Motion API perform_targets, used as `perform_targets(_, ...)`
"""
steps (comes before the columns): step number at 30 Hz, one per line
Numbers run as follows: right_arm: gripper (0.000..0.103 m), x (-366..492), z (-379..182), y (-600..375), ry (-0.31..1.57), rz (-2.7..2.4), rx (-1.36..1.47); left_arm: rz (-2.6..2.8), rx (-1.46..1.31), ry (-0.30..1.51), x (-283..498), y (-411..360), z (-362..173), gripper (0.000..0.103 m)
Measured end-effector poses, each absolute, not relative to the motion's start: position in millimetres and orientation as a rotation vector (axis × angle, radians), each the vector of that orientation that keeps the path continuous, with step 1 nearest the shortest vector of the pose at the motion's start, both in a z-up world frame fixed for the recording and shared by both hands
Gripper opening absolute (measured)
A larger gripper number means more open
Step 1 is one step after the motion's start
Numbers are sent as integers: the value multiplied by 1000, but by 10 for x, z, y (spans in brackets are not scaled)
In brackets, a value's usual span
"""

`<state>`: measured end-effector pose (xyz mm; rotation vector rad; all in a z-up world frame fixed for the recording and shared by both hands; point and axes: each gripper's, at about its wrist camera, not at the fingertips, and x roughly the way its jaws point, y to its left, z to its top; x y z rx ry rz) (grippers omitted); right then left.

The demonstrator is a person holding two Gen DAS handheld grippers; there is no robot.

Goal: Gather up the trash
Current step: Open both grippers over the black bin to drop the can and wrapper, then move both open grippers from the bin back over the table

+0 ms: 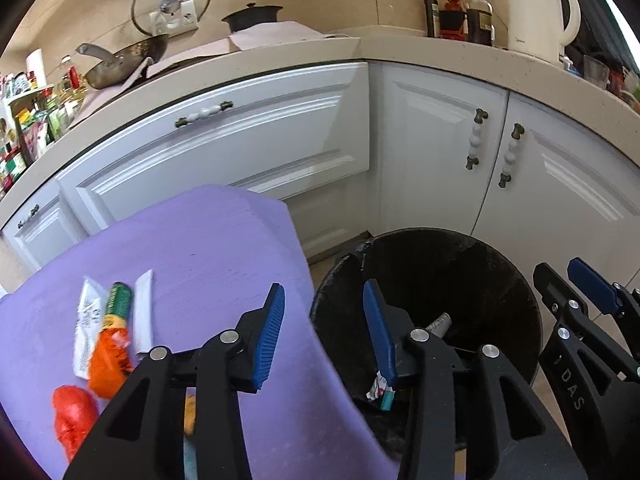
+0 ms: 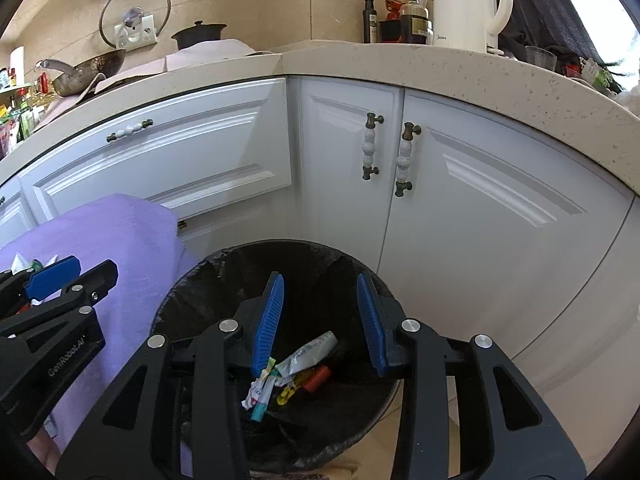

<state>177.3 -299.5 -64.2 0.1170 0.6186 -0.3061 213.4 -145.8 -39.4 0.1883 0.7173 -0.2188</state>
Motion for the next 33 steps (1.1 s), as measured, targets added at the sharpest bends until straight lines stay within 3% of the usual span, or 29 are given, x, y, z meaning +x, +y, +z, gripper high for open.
perform_targets(15, 37, 1437, -467, -2174, 628, -139, 119, -99, 154, 694, 1619, -426, -195, 51)
perform_targets(33, 37, 1363, -623, -1160, 720, 47, 15, 97, 69, 780, 1257, 817, -424, 54)
